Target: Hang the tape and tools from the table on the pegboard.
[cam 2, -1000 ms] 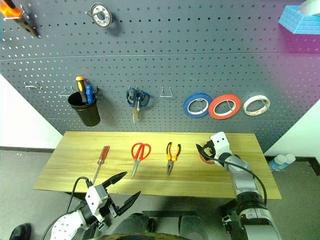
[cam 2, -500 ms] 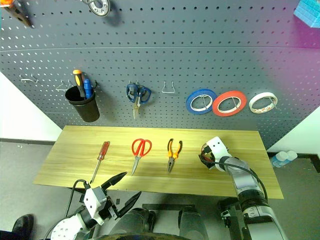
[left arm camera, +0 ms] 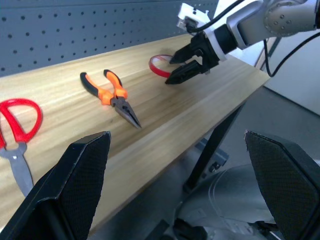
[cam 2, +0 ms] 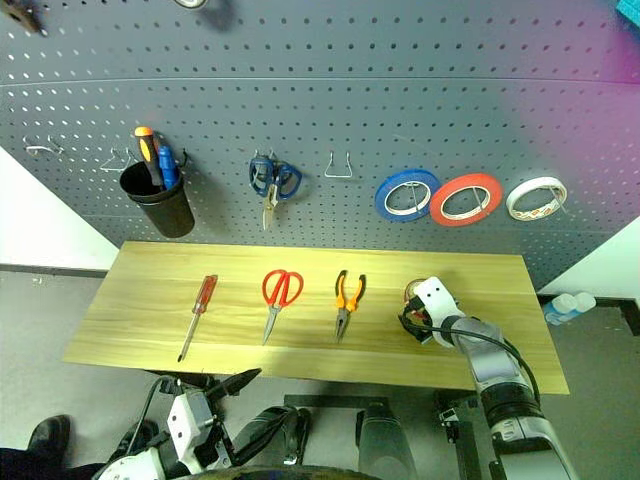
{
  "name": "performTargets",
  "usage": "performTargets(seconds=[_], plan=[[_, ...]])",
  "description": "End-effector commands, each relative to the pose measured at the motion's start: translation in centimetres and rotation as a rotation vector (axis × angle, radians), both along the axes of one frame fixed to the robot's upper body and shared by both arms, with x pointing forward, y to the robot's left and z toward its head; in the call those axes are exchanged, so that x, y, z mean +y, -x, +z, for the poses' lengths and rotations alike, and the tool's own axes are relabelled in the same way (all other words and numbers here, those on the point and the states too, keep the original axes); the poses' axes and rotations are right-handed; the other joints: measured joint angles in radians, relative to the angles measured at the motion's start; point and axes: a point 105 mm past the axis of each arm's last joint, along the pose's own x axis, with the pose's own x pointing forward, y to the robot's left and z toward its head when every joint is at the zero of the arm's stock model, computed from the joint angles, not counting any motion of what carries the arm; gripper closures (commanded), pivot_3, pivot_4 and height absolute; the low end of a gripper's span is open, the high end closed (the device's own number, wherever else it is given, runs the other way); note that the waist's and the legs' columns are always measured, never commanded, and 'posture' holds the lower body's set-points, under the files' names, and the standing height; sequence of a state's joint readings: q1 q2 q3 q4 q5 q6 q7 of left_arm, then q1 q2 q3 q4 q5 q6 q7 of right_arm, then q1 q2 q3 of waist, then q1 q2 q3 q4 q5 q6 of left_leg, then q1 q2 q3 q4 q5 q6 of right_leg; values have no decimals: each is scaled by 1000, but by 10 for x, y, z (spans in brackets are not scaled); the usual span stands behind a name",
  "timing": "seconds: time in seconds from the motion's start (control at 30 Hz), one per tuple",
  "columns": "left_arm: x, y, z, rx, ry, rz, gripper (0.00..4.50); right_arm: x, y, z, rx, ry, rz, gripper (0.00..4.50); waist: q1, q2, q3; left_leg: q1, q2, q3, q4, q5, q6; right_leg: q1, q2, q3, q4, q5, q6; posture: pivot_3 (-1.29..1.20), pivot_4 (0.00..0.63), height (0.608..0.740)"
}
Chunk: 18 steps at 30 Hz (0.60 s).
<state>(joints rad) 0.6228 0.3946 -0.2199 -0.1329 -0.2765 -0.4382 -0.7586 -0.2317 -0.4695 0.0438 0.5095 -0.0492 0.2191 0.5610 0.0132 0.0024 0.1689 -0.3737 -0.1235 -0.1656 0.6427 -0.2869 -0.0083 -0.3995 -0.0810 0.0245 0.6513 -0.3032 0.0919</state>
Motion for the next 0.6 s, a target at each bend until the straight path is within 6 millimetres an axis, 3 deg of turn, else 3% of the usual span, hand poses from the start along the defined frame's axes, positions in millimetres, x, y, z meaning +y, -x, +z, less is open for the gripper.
performTargets(seconds=[0.03,0.3,0.6], plan=[[-2,1,8,1,70,39,26,-3,-2,6,-23,6,2,0,1,0,2,0,0,0,0,0,0,0,0,0,0,0,0,47,176,740],[1,-3,20,-101,133,120,26,-2,-7,4,-37,5,-1,0,2,-2,4,0,0,0,0,0,0,0,0,-1,-1,0,0,62,164,740],[1,-4,19,-122,122,111,26,1,-8,2,-42,2,7,0,1,-2,4,0,0,0,1,0,0,0,0,-1,-1,0,0,51,146,740]])
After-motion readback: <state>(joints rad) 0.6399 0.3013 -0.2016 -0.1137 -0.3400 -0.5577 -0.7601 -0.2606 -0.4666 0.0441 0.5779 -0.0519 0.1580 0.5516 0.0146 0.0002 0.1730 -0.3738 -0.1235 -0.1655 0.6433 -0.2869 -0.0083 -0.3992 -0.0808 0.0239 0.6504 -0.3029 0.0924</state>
